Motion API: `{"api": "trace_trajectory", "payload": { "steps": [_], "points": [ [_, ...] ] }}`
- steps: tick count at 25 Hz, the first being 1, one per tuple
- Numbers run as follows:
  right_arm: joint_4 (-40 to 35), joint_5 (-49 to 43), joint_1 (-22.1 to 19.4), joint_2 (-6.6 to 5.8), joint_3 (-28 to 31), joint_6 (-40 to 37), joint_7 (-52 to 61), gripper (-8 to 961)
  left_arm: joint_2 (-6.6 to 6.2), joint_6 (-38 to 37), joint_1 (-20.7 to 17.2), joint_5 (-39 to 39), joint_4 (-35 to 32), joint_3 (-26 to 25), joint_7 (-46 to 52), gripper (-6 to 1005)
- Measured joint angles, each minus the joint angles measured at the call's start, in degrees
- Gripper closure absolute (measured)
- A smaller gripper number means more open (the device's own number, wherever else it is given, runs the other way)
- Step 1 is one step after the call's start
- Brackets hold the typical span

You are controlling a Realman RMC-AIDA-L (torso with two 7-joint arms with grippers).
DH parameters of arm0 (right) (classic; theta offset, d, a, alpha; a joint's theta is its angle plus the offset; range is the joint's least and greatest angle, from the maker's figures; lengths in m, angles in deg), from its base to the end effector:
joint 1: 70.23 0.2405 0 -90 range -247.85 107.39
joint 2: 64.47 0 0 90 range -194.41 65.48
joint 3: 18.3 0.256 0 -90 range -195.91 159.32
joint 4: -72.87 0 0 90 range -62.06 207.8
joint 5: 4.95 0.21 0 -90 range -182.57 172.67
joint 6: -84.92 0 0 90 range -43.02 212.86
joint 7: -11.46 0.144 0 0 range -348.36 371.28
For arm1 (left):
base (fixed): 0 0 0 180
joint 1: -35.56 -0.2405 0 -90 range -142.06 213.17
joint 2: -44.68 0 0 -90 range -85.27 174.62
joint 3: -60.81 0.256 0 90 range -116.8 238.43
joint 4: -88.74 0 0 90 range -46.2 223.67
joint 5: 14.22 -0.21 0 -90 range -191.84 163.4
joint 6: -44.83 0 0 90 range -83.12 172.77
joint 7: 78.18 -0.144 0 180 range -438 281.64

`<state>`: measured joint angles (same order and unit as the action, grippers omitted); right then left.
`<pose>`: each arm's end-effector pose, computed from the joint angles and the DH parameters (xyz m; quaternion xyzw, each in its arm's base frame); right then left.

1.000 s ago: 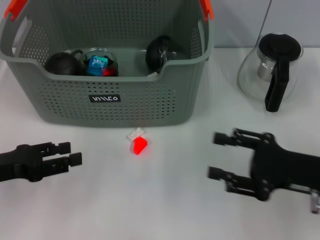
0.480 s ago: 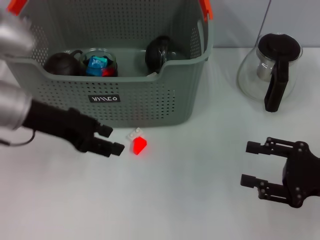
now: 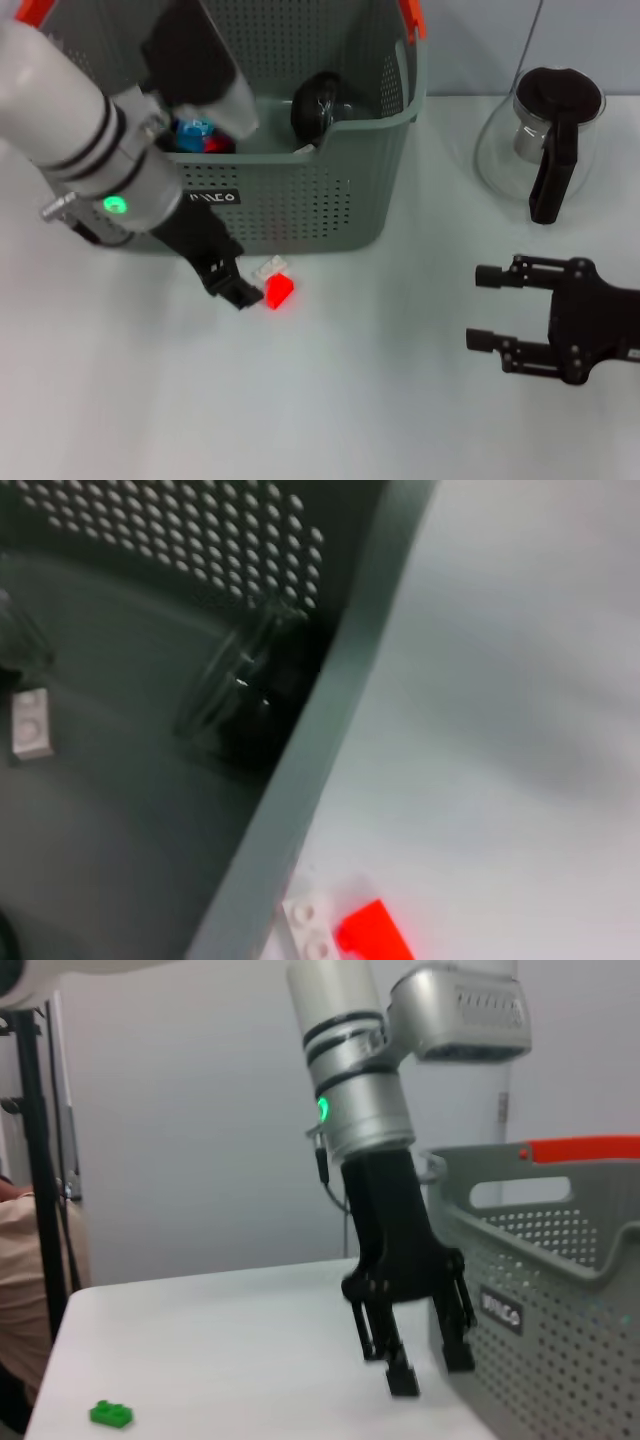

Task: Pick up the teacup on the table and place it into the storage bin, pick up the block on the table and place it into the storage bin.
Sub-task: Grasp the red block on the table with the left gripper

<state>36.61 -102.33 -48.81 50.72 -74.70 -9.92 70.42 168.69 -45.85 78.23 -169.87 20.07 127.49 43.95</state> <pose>0.2748 0.2838 0.0029 -0.9532 0.0611 0.2730 0.1146 -0.1711 0.3724 -0.0106 -0.9570 -0.1829 0.1883 0.1239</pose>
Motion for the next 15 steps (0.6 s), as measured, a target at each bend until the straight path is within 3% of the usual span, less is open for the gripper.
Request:
{"api": "trace_trajectory", "payload": {
  "steps": [4,7,15],
  "points": [
    [-0.08,0.00,0.34,0.31,1.85,0.20,0.19,252,0.59,6.70,-5.68,1.83,-1.98,8.56,1.15,364],
    [0.18,0.00,0.37,0.42,2.68,0.37,0.23,252,0.60,9.66,-8.83,4.63,-3.99,11.42,1.12,364],
    [-0.02,-3.44,0.44,0.35,3.27,2.66,6.30,254,0.51,12.37,-8.84,6.59,-3.61,14.15,0.02,365]
  ]
}}
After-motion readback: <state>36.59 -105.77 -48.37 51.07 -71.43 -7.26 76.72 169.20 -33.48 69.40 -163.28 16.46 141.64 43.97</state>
